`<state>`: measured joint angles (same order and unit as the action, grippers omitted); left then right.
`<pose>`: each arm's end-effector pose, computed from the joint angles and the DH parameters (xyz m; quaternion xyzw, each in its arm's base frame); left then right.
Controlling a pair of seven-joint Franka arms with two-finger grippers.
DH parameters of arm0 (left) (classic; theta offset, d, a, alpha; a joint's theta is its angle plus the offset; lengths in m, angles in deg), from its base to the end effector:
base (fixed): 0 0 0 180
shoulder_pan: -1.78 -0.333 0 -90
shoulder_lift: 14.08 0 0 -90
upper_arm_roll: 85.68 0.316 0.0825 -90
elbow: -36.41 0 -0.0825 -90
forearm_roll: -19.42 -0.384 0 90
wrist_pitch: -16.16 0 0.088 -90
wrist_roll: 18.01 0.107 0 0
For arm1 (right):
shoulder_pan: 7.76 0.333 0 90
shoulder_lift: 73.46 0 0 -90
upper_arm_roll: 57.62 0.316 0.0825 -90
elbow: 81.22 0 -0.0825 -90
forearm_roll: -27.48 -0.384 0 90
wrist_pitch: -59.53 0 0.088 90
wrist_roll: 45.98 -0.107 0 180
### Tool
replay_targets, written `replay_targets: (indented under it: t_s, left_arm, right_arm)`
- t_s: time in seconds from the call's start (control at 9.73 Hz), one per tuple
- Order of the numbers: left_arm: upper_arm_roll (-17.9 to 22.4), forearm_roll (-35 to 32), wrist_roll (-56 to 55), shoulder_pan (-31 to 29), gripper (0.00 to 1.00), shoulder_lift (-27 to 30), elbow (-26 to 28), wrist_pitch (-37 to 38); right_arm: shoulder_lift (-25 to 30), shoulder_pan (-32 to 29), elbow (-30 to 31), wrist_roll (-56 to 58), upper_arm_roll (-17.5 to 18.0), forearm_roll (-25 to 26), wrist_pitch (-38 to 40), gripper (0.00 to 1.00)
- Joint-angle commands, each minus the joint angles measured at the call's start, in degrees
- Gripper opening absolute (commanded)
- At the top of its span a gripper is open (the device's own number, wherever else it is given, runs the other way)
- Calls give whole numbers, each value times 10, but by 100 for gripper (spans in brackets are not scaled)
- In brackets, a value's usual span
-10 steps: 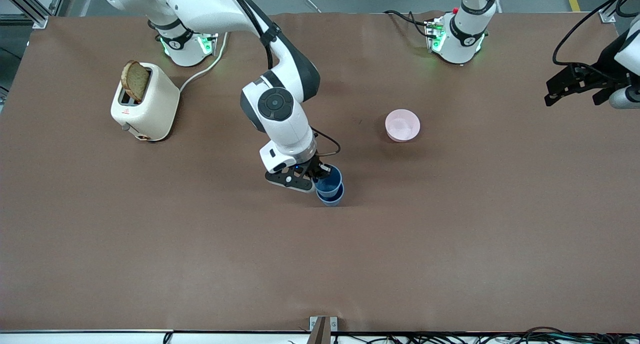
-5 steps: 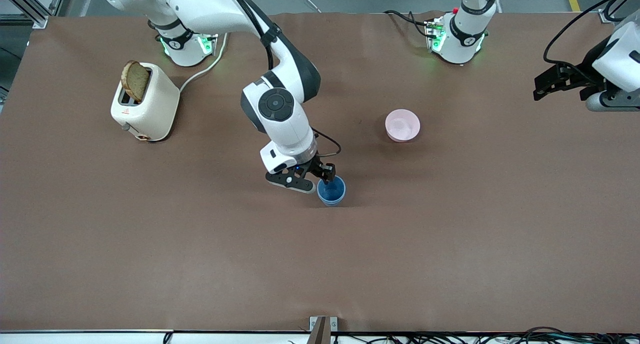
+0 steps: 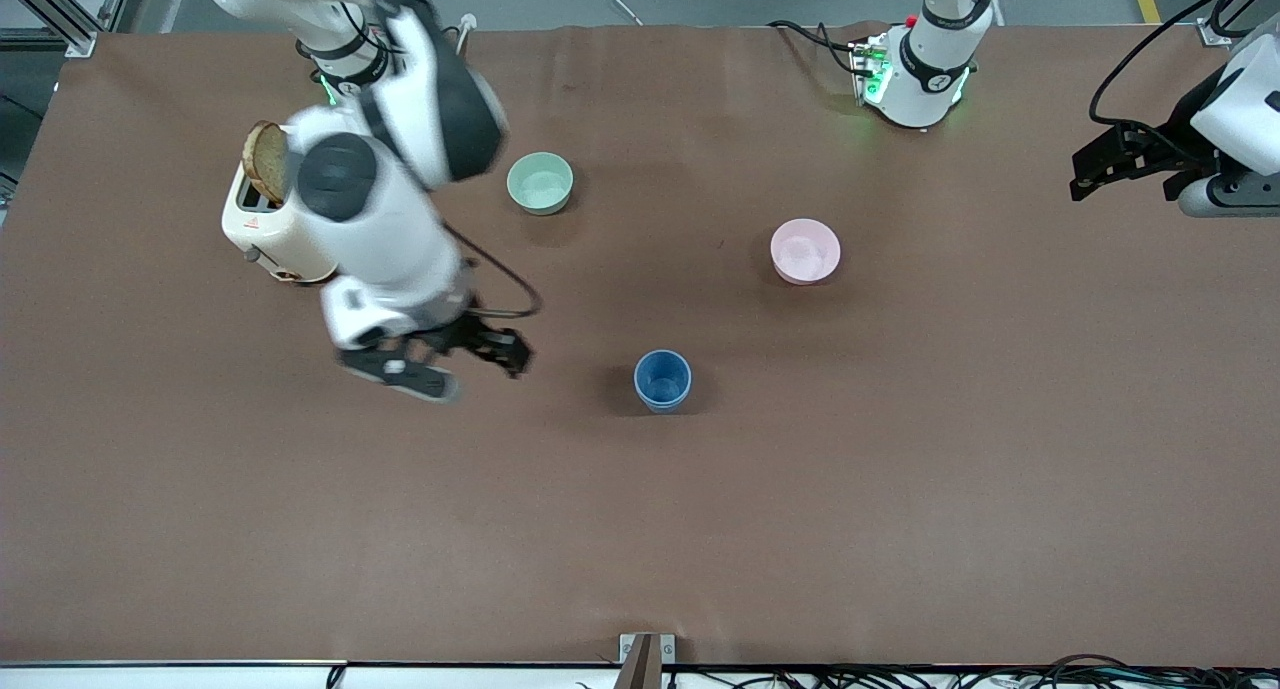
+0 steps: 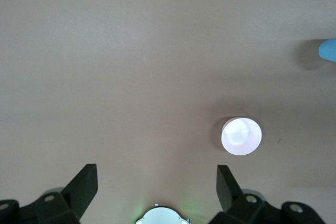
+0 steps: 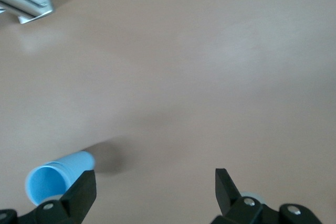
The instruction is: Stack blue cups with both arms
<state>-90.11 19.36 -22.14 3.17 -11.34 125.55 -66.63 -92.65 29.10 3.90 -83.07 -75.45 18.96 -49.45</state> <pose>0.5237 -0.0544 0.6466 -0.9994 0.0146 0.0312 0.0051 0.6189 0.2541 0.4987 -0.9846 0.1668 -0.0331 0.0419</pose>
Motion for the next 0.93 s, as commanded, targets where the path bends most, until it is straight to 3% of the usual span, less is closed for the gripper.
replay_targets:
  t_s: [0.0,0.21,0.51,0.82]
  left_arm:
    - [0,3,-2,-1,100,2,16,-12]
    - [1,-5,-1,-2,100,2,15,-19]
    - [3,-5,-6,-2,100,3,16,-29]
    - [0,-4,-8,-1,100,4,18,-28]
  right_arm:
    - [108,-68,132,96,10,6,8,100]
    - [128,-142,131,175,9,10,78,100]
    - [171,-229,115,277,9,59,132,100]
    - [168,-302,0,346,22,75,209,100]
